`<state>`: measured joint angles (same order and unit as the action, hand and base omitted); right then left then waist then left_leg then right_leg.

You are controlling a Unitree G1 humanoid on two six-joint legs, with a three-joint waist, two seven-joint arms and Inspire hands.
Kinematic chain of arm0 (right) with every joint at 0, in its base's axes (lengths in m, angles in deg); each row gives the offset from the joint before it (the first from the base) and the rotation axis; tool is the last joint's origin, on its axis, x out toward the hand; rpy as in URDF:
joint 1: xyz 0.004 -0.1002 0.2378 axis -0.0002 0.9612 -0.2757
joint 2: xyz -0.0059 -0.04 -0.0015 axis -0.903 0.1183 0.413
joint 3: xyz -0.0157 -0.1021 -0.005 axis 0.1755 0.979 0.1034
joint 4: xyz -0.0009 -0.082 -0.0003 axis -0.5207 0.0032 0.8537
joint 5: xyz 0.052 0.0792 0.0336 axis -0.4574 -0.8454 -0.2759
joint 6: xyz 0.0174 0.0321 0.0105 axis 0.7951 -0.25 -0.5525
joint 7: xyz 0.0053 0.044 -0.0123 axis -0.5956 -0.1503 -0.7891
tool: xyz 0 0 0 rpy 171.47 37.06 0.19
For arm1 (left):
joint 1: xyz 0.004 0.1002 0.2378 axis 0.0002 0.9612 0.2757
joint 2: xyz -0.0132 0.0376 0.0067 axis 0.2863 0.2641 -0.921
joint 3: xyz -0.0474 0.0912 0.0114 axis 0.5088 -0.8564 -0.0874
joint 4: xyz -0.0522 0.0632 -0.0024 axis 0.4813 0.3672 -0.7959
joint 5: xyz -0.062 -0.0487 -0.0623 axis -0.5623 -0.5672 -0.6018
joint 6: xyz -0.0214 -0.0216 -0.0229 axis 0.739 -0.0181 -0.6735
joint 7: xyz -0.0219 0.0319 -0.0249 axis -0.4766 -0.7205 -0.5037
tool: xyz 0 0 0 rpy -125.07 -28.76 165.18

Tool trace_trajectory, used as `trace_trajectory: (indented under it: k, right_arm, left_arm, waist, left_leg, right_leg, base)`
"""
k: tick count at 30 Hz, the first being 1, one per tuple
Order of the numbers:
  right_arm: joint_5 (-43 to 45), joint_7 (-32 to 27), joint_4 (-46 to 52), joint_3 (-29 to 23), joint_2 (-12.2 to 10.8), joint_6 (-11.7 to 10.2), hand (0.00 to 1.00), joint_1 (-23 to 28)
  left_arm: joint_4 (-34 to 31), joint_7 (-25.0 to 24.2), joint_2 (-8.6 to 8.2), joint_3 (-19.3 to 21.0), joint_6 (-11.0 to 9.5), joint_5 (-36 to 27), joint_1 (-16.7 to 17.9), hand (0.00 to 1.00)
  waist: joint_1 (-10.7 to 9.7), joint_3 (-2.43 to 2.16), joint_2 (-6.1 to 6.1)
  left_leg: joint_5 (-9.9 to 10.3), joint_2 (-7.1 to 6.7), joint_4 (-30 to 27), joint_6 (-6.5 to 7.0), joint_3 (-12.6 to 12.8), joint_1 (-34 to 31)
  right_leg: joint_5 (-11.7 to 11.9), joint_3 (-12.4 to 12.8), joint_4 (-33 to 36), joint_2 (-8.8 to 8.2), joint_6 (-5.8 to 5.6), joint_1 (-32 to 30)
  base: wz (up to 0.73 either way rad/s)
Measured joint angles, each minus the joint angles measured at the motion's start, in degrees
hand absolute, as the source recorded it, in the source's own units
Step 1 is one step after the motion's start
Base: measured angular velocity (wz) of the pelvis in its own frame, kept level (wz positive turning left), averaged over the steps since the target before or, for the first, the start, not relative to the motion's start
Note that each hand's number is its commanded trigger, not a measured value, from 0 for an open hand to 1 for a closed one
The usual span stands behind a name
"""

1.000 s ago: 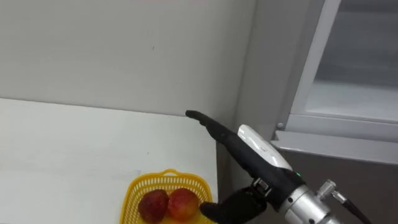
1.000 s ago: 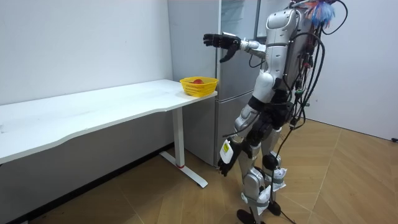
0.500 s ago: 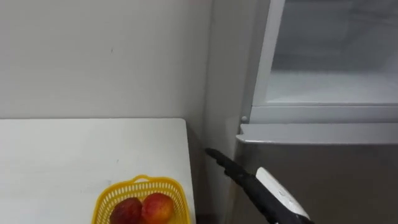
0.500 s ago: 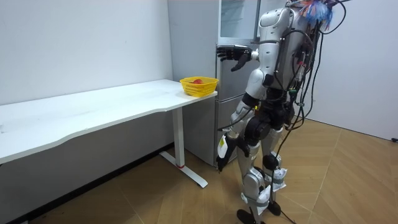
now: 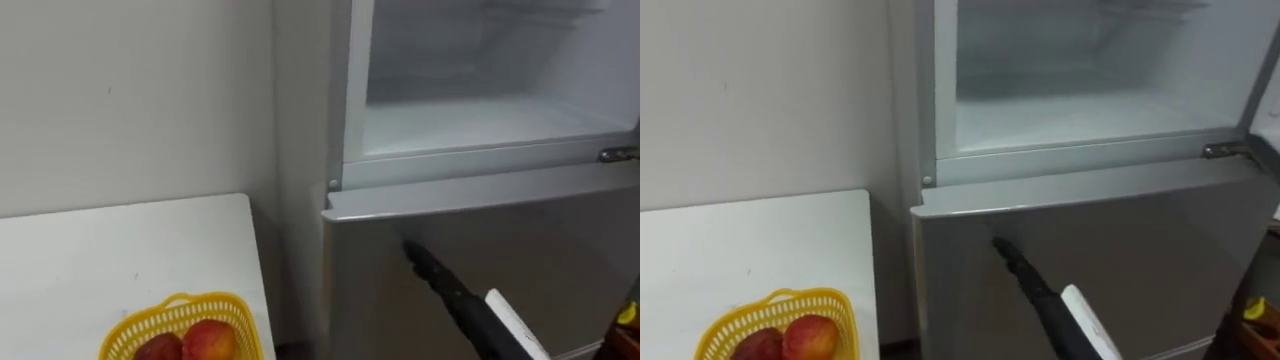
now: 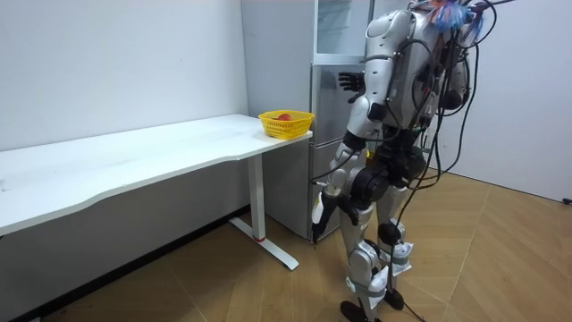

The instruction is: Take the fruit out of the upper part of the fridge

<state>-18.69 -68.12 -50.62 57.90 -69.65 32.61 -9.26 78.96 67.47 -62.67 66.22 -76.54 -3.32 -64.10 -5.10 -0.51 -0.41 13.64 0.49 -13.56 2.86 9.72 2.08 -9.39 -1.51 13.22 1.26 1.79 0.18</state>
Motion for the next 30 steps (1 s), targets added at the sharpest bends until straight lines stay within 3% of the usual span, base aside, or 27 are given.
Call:
trace_trajectory:
  k: [4,9,11,20,23,27,30]
  right_arm:
    - [-1.98,-0.45,-2.96,0.01,-0.56,-0.17,0.0,3.79]
    - [-7.58,-2.14,-10.04,-0.95,-1.05,0.22,0.0,7.35]
    - [-13.53,-2.94,-12.82,-1.79,-1.05,0.22,0.0,8.23]
    - [-35.79,-9.94,-27.12,-6.86,-1.33,0.18,0.0,8.71]
    - [-41.56,-14.09,-28.9,-10.25,-1.31,0.38,0.0,8.66]
    - [-52.32,-20.19,-32.99,-14.06,-1.15,0.66,0.0,6.87]
    - [-57.42,-24.04,-33.4,-19.75,-1.06,1.36,0.0,5.27]
  left_arm:
    - [-0.1,0.36,-0.09,-0.02,0.05,-0.03,0.35,0.0]
    - [-0.33,1.15,-0.13,-0.12,0.05,-0.11,0.19,0.0]
    - [-0.45,1.16,-0.12,-0.07,0.05,-0.05,0.17,0.0]
    - [-4.16,2.21,0.66,0.16,-0.13,-0.43,0.54,0.0]
    - [-6.09,2.44,1.38,0.55,-0.62,-2.39,1.41,0.0]
    - [-6.95,3.02,2.49,1.31,-0.61,-2.4,1.96,0.0]
    - [-8.2,3.23,2.65,4.24,-0.59,-2.33,3.4,0.0]
  waist:
    - [-1.21,-0.02,-0.53]
    - [-1.87,0.04,-0.36]
    - [-3.01,0.23,0.11]
    - [-5.65,0.24,0.74]
    - [-6.3,0.44,1.31]
    - [-7.38,0.49,3.07]
    - [-8.39,0.39,4.02]
  left_leg:
    - [0.03,0.08,1.06,0.03,1.41,0.65]
    - [0.04,0.13,1.88,0.05,2.72,1.11]
    - [0.05,0.12,1.87,0.05,2.85,1.46]
    - [0.06,0.03,2.26,0.05,2.87,1.59]
    - [0.07,-0.06,2.32,0.05,2.98,1.45]
    - [0.07,-0.12,2.33,0.05,2.86,1.53]
    - [0.07,-0.24,2.21,0.05,2.5,1.49]
  right_leg:
    - [-0.02,1.06,0.16,0.08,-0.02,-0.33]
    - [-0.1,2.76,0.46,0.41,-0.11,-1.16]
    - [-0.1,2.89,0.17,0.45,-0.12,-0.84]
    - [-0.11,2.81,-0.25,0.43,-0.25,-0.8]
    - [-0.56,2.92,0.64,0.36,-0.24,-1.12]
    - [-1.0,3.11,1.45,0.39,-0.18,-1.39]
    - [-1.24,2.84,1.1,0.42,-0.19,-1.23]
  base:
    - [-0.17]
    - [-0.18]
    - [-0.03]
    - [0.02]
    - [-0.04]
    - [0.01]
    - [0.07]
